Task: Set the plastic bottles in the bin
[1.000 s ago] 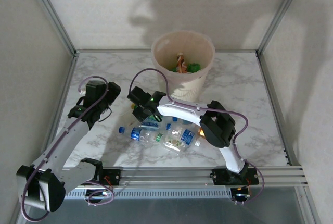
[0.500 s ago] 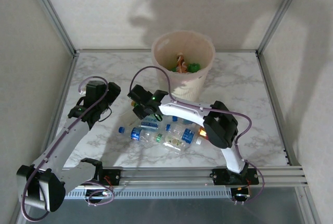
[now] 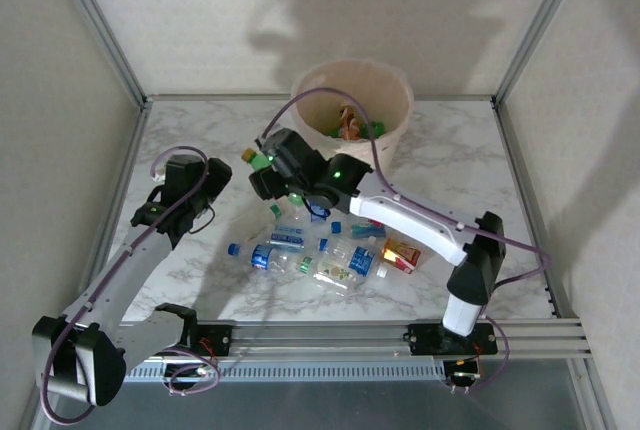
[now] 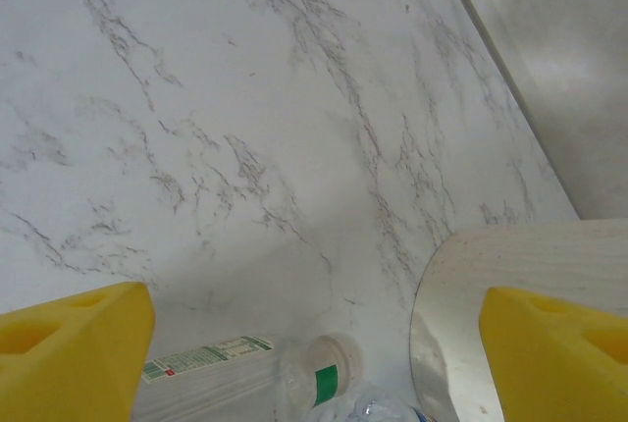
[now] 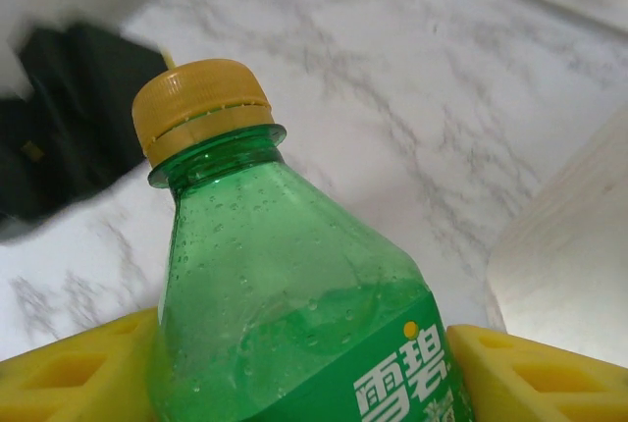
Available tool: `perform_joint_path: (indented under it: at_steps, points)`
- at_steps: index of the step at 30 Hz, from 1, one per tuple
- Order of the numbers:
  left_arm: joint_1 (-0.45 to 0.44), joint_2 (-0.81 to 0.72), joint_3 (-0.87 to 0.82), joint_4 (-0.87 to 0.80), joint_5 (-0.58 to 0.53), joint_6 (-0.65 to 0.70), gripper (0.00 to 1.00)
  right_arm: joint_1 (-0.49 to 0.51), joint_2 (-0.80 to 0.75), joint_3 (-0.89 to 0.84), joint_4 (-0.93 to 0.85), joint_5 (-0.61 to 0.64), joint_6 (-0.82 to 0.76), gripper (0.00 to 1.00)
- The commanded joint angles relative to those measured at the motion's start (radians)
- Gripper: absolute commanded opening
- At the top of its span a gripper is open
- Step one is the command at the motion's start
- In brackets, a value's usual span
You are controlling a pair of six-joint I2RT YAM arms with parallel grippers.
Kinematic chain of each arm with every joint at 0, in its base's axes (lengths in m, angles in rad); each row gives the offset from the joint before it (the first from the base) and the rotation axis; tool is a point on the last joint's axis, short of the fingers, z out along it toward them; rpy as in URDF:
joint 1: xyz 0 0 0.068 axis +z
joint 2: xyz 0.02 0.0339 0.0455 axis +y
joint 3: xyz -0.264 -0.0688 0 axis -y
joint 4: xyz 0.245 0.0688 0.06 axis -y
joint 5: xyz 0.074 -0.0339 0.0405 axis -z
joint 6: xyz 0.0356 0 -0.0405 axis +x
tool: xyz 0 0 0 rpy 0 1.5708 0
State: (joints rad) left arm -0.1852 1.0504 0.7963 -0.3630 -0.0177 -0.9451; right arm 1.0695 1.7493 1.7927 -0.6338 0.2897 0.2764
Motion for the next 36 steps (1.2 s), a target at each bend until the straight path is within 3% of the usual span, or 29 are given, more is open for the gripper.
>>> perform_joint_path:
  at_steps: [1, 15, 20, 29, 36]
  points:
    - [0.009, -0.016, 0.001, 0.008, -0.007, 0.018, 0.86, -0.028, -0.048, 0.111, -0.041, 0.040, 0.062, 0.54]
    - [0.008, -0.035, -0.036, 0.020, 0.004, 0.033, 0.86, -0.345, 0.083, 0.556, -0.224, -0.008, 0.148, 0.54]
    - [0.006, -0.032, -0.052, 0.037, 0.011, 0.031, 0.86, -0.450, 0.106, 0.512, -0.192, -0.087, 0.176, 0.55]
    - [0.004, -0.023, -0.084, 0.072, 0.027, 0.032, 0.86, -0.464, 0.154, 0.406, -0.118, -0.150, 0.193, 0.60]
    - [0.003, -0.012, -0.098, 0.097, 0.036, 0.048, 0.88, -0.465, 0.141, 0.370, -0.103, -0.154, 0.196, 0.83]
